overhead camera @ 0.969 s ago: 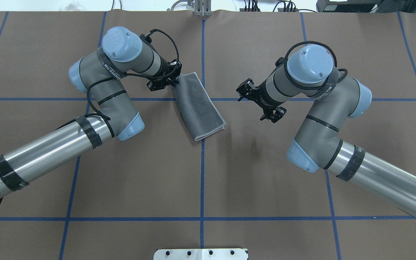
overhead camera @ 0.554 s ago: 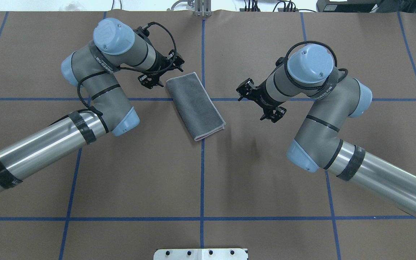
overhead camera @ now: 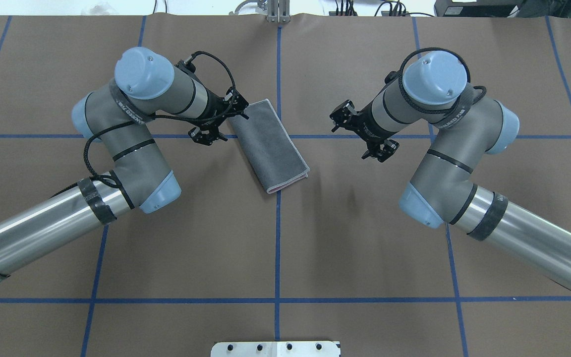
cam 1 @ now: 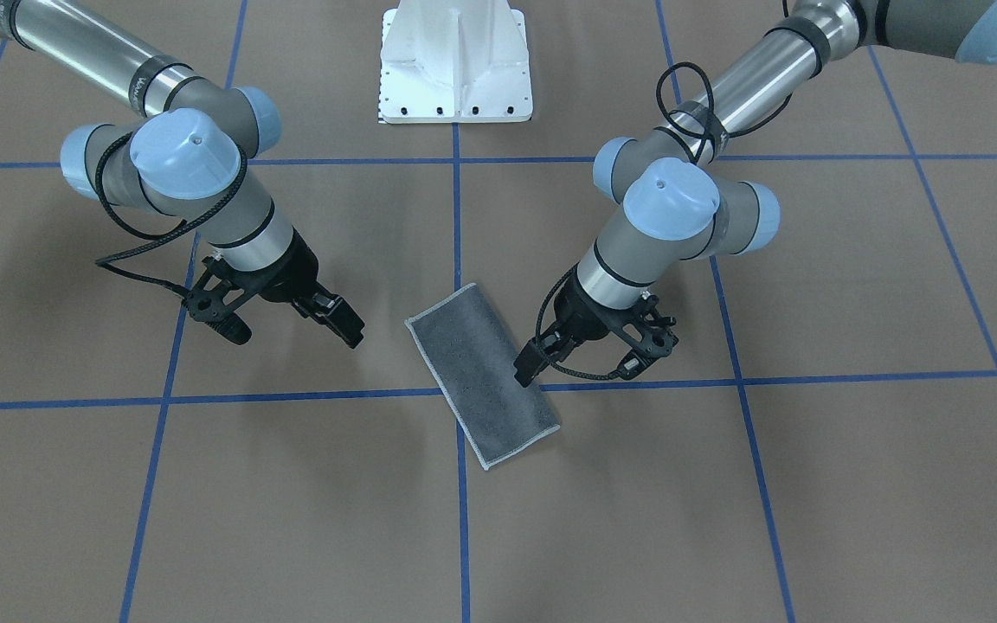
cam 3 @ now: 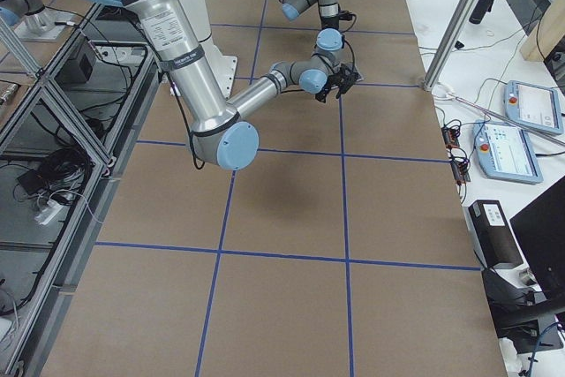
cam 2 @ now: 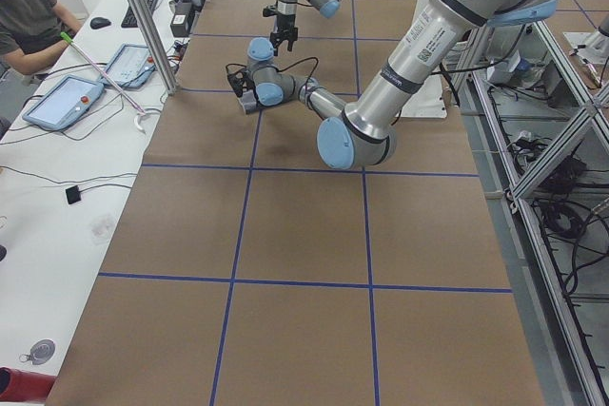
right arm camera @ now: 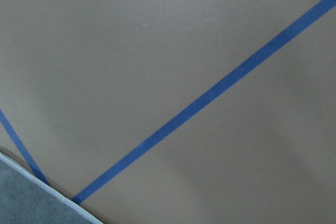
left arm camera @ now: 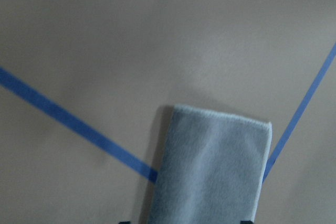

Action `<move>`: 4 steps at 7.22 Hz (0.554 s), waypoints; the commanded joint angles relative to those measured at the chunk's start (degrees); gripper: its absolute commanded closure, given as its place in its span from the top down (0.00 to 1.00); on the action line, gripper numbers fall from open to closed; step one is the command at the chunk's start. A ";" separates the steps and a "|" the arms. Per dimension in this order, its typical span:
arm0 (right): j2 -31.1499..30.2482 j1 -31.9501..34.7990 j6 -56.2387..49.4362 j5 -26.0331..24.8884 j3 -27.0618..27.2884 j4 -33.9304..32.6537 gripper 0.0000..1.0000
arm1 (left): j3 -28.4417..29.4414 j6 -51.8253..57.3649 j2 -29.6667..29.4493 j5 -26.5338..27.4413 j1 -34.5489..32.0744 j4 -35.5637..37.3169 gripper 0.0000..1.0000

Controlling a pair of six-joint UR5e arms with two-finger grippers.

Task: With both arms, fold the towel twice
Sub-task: 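Lower the left gripper onto the towel's nearer end while the right gripper rises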

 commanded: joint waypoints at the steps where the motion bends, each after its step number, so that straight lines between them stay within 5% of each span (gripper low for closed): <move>1: -0.91 2.25 -2.58 1.62 0.03 0.00 1.00 | -4.42 -5.52 1.03 3.37 5.04 3.42 0.51; 4: -1.00 2.43 -2.85 1.62 -0.06 0.00 1.00 | -4.79 -5.79 0.94 9.25 10.41 5.53 0.49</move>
